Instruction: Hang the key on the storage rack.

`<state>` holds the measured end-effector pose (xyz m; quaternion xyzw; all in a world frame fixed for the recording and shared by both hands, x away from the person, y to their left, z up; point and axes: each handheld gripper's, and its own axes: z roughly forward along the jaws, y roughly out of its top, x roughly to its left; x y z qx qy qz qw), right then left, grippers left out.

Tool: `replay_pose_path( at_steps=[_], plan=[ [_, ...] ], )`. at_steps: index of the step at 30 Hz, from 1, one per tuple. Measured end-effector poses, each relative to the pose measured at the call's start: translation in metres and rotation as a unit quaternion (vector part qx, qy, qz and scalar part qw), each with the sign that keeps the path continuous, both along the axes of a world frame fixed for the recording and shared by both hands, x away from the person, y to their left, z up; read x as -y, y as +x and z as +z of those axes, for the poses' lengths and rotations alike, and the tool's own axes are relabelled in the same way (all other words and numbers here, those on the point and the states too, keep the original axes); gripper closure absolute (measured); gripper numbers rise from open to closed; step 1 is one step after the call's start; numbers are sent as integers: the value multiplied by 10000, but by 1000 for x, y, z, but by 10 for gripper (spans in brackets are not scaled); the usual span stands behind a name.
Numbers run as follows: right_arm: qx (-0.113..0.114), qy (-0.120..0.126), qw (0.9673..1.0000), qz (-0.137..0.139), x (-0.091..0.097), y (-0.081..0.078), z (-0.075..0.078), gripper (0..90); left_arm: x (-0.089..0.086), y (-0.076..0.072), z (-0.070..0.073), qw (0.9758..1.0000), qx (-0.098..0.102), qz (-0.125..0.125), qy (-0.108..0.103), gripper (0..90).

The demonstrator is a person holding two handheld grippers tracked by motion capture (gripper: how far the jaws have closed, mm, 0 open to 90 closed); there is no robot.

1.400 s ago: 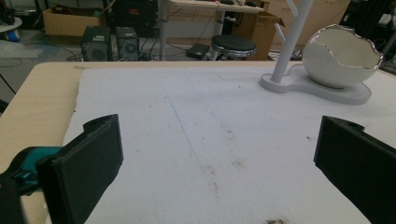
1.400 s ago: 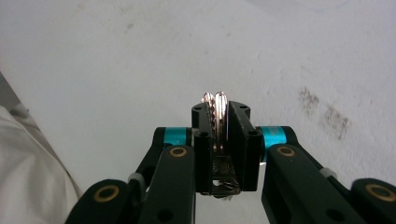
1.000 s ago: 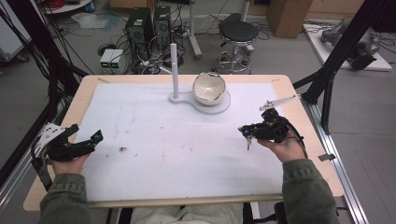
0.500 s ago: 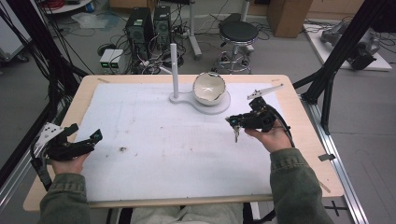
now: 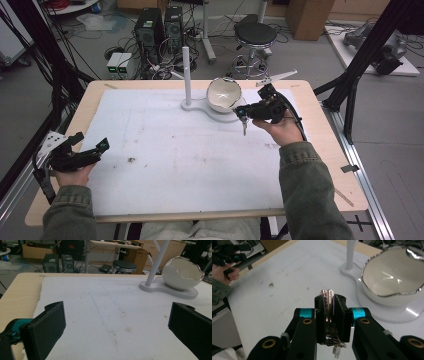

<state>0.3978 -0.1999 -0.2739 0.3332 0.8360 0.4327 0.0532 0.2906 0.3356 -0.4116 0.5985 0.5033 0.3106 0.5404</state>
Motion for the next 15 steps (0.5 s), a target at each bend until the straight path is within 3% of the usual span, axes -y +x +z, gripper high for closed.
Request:
replay_pose_path(
  at_steps=[5,15],
  plan=[
    [145,-14,9998,133,-22,13,18,806,0,2,-1,10000,-18,-21,-16,18],
    [281,26,9993,249,-47,36,36,806,0,7,-3,10000,-42,-50,-29,18]
  ],
)
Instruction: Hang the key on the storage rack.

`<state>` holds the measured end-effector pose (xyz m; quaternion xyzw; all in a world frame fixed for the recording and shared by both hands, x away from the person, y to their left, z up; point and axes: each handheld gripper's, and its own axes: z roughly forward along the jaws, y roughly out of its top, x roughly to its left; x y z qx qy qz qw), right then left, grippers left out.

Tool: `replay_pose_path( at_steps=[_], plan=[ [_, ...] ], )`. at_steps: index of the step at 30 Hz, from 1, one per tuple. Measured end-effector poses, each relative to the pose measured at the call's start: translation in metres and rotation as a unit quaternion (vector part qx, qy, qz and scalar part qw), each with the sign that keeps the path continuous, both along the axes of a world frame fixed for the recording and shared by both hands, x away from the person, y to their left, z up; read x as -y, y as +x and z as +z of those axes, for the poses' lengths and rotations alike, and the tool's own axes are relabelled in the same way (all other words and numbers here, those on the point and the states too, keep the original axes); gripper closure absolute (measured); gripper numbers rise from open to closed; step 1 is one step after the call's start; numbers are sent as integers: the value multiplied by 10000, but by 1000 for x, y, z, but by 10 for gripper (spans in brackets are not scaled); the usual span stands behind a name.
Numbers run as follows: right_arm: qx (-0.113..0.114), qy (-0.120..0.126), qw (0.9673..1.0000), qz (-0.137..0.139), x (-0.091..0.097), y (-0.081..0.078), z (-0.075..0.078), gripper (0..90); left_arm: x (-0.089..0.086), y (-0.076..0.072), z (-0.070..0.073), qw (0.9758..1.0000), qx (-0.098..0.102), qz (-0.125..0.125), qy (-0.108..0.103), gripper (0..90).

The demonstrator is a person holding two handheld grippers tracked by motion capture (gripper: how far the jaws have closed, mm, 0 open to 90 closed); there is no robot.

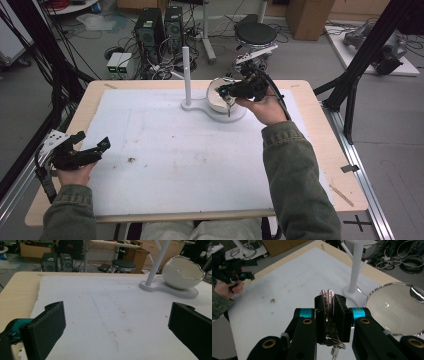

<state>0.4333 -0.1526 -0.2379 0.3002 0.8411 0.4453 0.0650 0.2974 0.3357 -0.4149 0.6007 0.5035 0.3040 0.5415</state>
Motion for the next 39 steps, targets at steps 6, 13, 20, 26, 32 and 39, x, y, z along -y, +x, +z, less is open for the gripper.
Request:
replay_pose_path(
  at_steps=[6,13,20,26,32,39],
  plan=[
    [-12,50,10000,42,-13,12,3,806,0,1,0,10000,3,-5,5,18],
    [17,0,10000,82,-27,24,11,807,1,1,0,10000,-5,-25,-12,18],
    [8,19,9999,122,-44,37,21,806,2,2,1,9999,15,-23,-115,18],
    [96,-196,9995,231,-66,50,31,806,2,3,0,9999,16,-25,-141,18],
    [101,-214,9995,220,-87,65,35,807,1,4,0,9998,20,-26,-176,18],
    [75,-224,9996,145,-101,77,38,806,3,6,-2,9998,-16,-93,-192,18]
  ],
)
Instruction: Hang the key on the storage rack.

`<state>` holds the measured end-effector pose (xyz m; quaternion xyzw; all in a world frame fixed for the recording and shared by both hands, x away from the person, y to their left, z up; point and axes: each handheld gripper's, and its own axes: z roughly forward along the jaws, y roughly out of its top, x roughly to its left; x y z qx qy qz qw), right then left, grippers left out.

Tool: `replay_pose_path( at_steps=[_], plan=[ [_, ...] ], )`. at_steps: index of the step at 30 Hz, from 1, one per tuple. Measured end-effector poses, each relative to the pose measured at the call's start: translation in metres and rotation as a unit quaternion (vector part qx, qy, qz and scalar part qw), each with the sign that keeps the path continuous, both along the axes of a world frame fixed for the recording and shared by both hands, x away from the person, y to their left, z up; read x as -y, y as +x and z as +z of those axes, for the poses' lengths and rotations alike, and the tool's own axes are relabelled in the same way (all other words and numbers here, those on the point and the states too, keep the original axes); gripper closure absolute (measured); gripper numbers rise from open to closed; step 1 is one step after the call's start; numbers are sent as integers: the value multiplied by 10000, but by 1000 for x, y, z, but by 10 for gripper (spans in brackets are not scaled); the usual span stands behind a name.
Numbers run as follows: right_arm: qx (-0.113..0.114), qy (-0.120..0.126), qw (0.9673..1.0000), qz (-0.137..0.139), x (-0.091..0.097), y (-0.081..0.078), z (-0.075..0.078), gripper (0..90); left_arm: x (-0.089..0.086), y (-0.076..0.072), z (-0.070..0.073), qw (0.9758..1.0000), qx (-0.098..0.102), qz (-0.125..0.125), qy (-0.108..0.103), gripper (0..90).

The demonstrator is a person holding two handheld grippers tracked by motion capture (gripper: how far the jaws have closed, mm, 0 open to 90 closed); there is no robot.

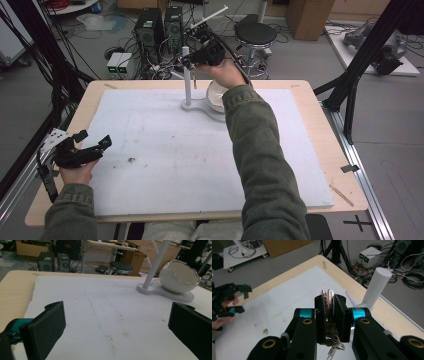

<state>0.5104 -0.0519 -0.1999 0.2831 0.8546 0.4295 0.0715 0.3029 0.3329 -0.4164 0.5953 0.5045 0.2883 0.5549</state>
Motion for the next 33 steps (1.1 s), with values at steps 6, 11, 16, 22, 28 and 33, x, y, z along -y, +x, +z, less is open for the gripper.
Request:
replay_pose_path(
  at_steps=[6,11,16,22,28,33],
  plan=[
    [-5,-94,9998,-148,-14,16,3,806,0,1,-1,10000,-7,-23,3,18],
    [-119,-149,9996,-193,-23,26,-1,806,0,1,0,10000,12,-18,-29,18],
    [-199,-280,9991,-265,-29,32,-11,806,-1,1,0,10000,16,-7,-43,18],
    [-220,-267,9989,-305,-29,37,-17,806,0,2,-1,10000,-2,-35,-32,18],
    [-248,-212,9984,-452,-29,43,-24,806,1,3,-1,10000,-9,-67,-23,18],
    [-242,-65,9982,-553,-31,45,-28,806,1,4,-2,9999,-2,-72,-78,18]
  ],
)
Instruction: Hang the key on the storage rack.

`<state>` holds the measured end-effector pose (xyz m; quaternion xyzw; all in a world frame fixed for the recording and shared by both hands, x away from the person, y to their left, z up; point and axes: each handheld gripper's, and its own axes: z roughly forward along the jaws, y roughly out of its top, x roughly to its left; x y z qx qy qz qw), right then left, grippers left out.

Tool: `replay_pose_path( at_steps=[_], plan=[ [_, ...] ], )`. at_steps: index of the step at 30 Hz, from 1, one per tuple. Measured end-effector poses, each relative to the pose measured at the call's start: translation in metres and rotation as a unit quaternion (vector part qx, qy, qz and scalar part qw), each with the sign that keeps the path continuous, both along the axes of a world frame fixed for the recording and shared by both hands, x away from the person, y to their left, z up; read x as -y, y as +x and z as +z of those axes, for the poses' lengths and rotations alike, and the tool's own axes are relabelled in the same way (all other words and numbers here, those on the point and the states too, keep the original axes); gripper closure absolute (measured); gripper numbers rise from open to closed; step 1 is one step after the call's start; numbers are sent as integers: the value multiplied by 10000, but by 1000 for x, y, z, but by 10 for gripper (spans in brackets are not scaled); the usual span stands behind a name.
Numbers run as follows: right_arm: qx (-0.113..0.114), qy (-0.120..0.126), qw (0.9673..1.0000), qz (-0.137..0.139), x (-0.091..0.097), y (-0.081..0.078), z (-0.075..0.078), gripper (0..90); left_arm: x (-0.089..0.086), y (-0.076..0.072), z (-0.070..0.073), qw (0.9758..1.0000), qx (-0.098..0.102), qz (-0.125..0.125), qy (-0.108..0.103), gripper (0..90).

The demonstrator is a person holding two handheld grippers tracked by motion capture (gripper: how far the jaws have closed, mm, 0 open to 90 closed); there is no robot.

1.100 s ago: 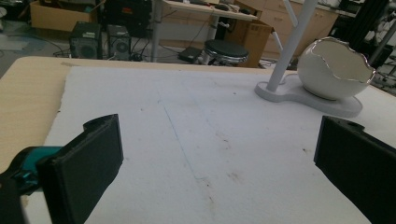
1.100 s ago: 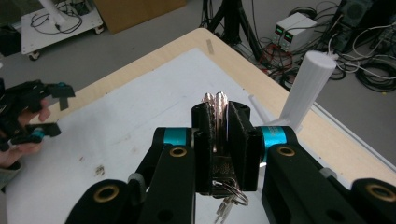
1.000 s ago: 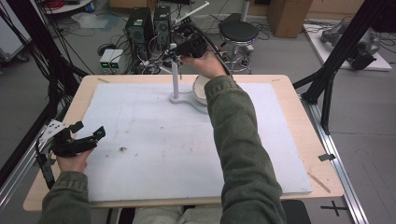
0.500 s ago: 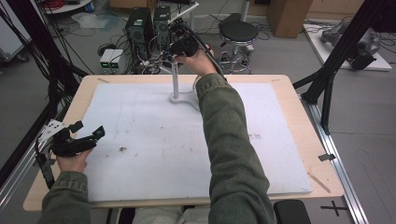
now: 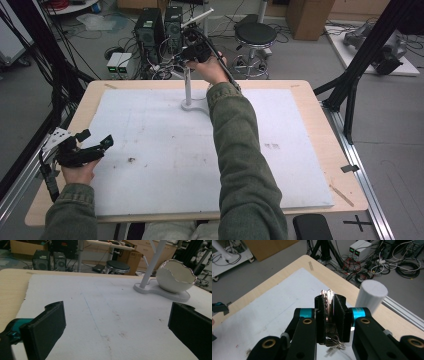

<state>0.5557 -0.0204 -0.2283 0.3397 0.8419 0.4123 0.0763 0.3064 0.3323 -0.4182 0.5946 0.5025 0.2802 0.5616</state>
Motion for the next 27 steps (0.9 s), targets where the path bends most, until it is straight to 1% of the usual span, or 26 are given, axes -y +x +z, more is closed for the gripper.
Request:
replay_pose_path(
  at_steps=[3,7,8,10,11,15,19,21,22,23,25,27],
  plan=[
    [-13,21,10000,-60,-1,0,-1,806,0,0,0,10000,20,-27,-1,29],
    [64,21,9999,-89,-3,0,-2,806,0,0,0,10000,18,-30,-5,29],
    [100,58,9999,-94,-3,2,-3,806,0,0,0,10000,19,-32,-5,29],
    [94,77,9999,-82,-2,3,-3,806,0,0,0,10000,12,-36,-25,29],
    [108,96,9998,-126,-2,4,-3,805,0,0,0,10000,-3,-46,-12,29],
    [182,68,9997,-128,-3,4,-5,804,0,0,0,10000,-2,-48,-12,29],
    [192,8,9998,-100,-3,2,-6,795,0,-1,0,10000,13,-32,-12,29],
    [173,18,9998,-102,-2,1,-6,792,0,-1,1,10000,18,-30,-14,29],
    [166,94,9998,-80,-1,0,-6,754,0,-1,1,10000,12,-29,-11,29],
    [166,94,9998,-80,-1,0,-6,754,0,-1,1,10000,7,-29,0,29],
    [155,190,9997,-47,1,-1,-6,716,0,-1,1,10000,12,-24,-7,29],
    [152,183,9997,-67,4,-2,-6,699,0,-1,0,10000,23,-20,-12,29]
  ],
)
